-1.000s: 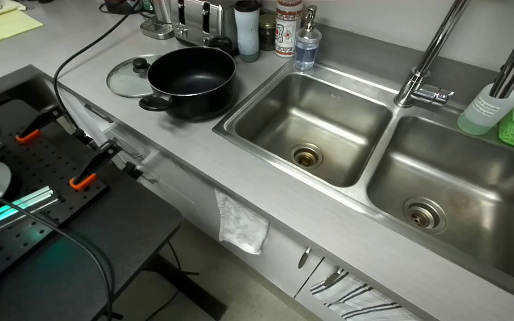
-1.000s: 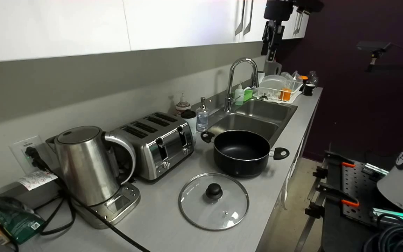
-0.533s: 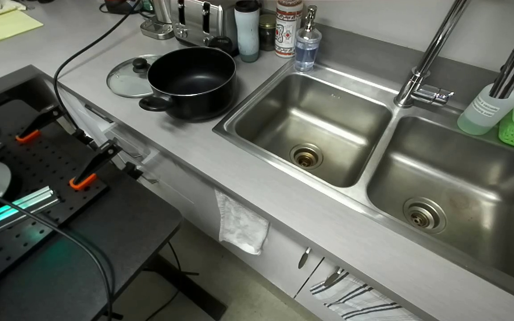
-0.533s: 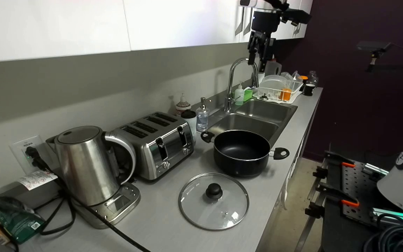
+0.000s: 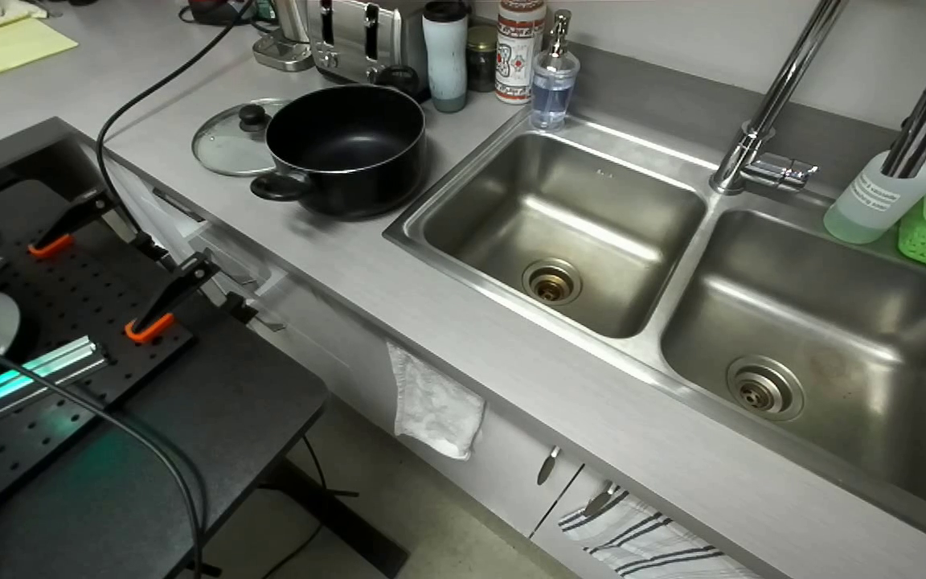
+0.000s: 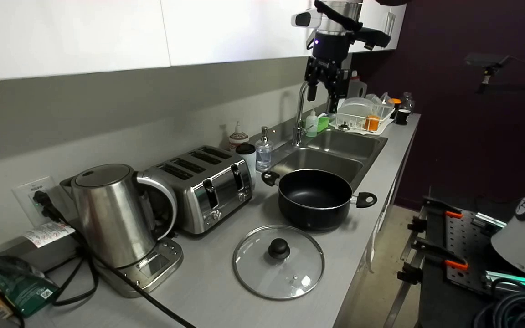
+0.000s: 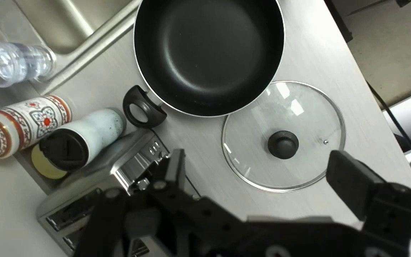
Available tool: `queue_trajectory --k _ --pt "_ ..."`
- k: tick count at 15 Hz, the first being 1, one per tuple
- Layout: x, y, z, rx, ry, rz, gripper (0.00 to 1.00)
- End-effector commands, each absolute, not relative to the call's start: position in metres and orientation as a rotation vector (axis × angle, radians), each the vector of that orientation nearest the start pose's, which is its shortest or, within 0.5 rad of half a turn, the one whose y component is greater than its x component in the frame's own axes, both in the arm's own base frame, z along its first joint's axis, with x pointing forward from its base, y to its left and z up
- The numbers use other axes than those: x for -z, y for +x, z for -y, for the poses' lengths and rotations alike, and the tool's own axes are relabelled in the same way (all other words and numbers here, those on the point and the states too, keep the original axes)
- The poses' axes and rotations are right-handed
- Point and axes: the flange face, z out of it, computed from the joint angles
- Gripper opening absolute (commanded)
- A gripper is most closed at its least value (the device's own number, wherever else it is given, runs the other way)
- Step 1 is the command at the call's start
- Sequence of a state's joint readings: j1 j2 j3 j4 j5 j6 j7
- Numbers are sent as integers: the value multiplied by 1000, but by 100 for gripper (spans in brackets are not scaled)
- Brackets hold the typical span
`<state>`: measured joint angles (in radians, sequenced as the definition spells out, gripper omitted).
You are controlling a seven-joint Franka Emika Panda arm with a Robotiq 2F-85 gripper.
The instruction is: Put the lid on the pot
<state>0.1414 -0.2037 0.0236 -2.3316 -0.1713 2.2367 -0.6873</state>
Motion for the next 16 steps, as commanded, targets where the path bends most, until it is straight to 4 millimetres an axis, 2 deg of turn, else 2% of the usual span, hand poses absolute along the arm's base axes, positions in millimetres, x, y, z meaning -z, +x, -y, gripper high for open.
queue_trajectory --k 1,5,9,16 --pt "-417 481 -95 98 -2855 1675 100" --pt "-396 489 -106 70 -2757 1794 100" --pt "-367 499 -113 35 -2686 1879 100" --pt "-316 509 -140 -15 -2555 2010 100"
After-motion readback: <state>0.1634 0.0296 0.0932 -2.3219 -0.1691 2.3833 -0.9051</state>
